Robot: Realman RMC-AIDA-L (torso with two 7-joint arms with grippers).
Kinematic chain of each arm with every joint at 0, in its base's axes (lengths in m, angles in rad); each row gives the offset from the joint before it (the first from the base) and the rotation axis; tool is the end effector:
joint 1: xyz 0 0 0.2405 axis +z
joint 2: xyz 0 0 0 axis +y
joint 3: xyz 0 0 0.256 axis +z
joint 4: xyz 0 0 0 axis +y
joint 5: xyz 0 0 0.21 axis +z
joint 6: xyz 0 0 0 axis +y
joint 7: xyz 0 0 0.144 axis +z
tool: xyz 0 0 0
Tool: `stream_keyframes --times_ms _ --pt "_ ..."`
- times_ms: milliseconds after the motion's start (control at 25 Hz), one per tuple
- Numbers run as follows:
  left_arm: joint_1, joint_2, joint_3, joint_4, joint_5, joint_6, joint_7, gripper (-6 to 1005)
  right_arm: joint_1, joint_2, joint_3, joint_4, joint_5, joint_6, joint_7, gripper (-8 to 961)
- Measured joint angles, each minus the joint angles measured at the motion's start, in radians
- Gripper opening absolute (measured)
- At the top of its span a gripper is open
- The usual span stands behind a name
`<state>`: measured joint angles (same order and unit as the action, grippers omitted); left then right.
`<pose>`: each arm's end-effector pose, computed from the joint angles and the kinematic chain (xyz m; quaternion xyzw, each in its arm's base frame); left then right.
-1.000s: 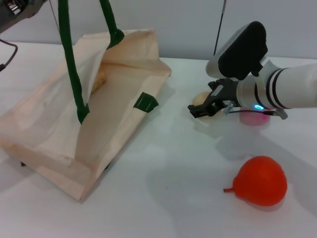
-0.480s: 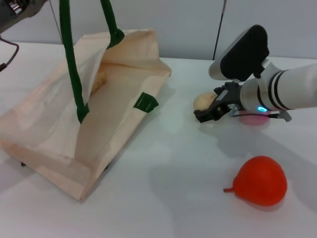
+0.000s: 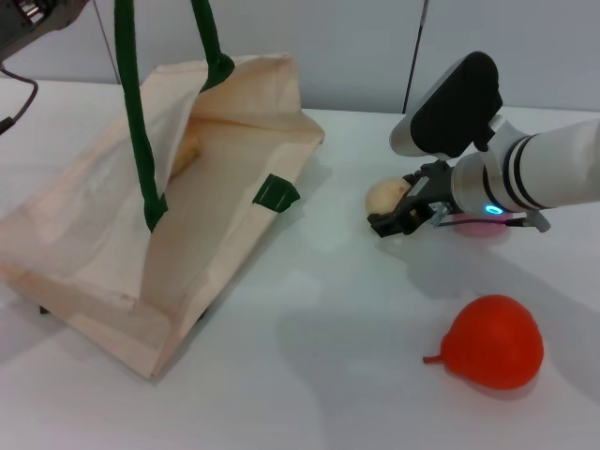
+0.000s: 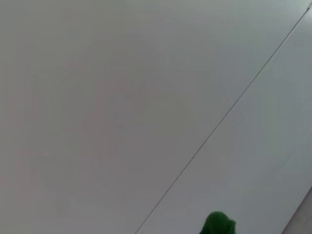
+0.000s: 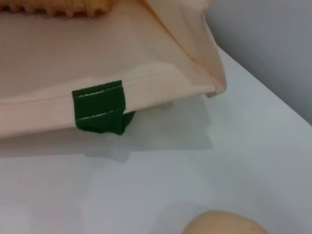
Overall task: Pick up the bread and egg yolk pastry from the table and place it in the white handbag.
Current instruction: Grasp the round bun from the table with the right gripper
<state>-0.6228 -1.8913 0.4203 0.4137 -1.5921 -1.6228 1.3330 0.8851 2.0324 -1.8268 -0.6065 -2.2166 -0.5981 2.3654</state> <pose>-0.2474 0.3816 0.1191 -0.7371 -0.3766 -0.5396 0.1542 0.1883 0.4295 -0.0958 -0.9361 0.1858 -0.1059 0.2793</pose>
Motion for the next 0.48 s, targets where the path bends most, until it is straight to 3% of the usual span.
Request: stream_keyframes --times_ms 480 --pt "0.002 0.000 0.000 -0.001 0.000 -0.002 0.000 127 -0.001 0.000 0.002 -0.004 -0.001 -0.019 -0.001 741"
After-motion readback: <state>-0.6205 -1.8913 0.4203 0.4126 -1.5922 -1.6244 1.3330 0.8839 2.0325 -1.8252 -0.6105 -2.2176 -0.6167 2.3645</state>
